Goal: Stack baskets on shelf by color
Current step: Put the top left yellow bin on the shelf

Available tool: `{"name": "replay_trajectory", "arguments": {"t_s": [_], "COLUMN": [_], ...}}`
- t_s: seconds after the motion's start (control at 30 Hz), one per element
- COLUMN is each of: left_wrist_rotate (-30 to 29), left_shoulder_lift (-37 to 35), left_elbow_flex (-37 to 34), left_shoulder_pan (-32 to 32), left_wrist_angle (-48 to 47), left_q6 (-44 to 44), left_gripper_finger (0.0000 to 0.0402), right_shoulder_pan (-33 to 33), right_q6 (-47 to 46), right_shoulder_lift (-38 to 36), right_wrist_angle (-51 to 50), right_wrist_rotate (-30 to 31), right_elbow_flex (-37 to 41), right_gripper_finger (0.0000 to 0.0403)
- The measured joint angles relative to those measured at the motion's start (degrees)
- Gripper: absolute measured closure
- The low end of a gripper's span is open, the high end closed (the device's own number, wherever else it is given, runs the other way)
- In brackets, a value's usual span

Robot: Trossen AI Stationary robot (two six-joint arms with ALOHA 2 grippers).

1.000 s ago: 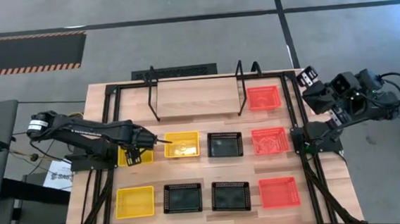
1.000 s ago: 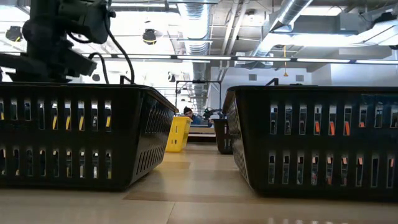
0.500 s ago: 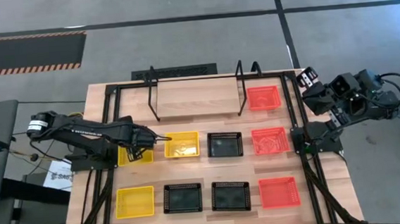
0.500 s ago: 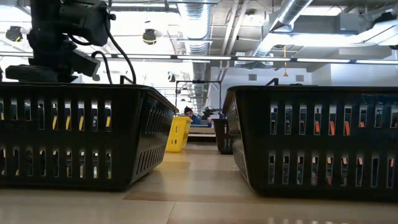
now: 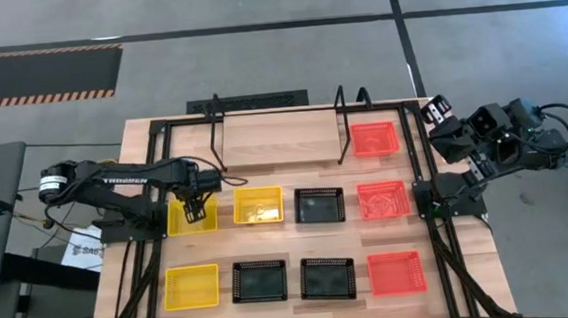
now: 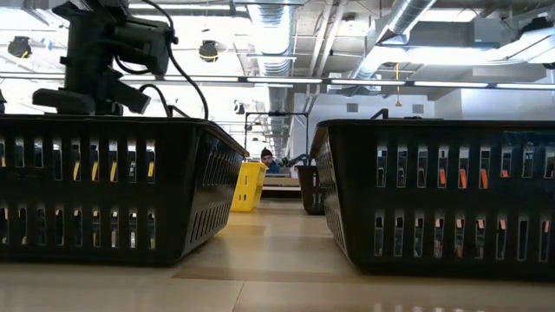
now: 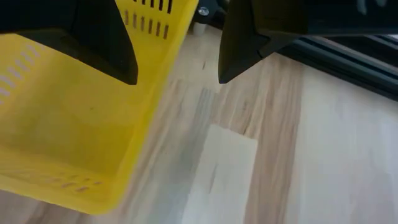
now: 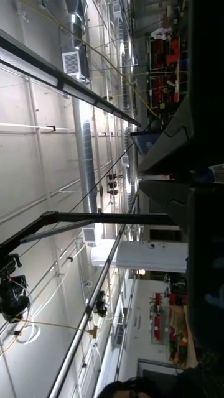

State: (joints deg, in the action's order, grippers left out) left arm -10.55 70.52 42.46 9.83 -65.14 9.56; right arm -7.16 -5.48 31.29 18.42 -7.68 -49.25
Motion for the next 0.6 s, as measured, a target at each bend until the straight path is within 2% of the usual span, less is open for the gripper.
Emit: {"name": "replay_trajectory", "arguments": {"t_s": [0.2, 0.6], "left_wrist_rotate": [2.6, 2.8], "left_shoulder_lift": [0.0, 0.0], "left_elbow_flex": [0.0, 0.0], "left_shoulder_pan": [2.9, 3.1], "left_wrist_angle": [0.5, 0.6], "left_q6": [-2.4, -2.5], "left_gripper_finger": [0.0189, 0.0189], "right_shoulder_pan": [0.0, 0.0], "right_q6": [0.0, 0.0], "right_shoulder_lift": [0.0, 0.0], "right_wrist_angle": [0.0, 0.1], "right_wrist_rotate": [0.0, 0.0], "right_elbow_flex": [0.0, 0.0], "right_gripper_finger": [0.0351, 0.0351]}}
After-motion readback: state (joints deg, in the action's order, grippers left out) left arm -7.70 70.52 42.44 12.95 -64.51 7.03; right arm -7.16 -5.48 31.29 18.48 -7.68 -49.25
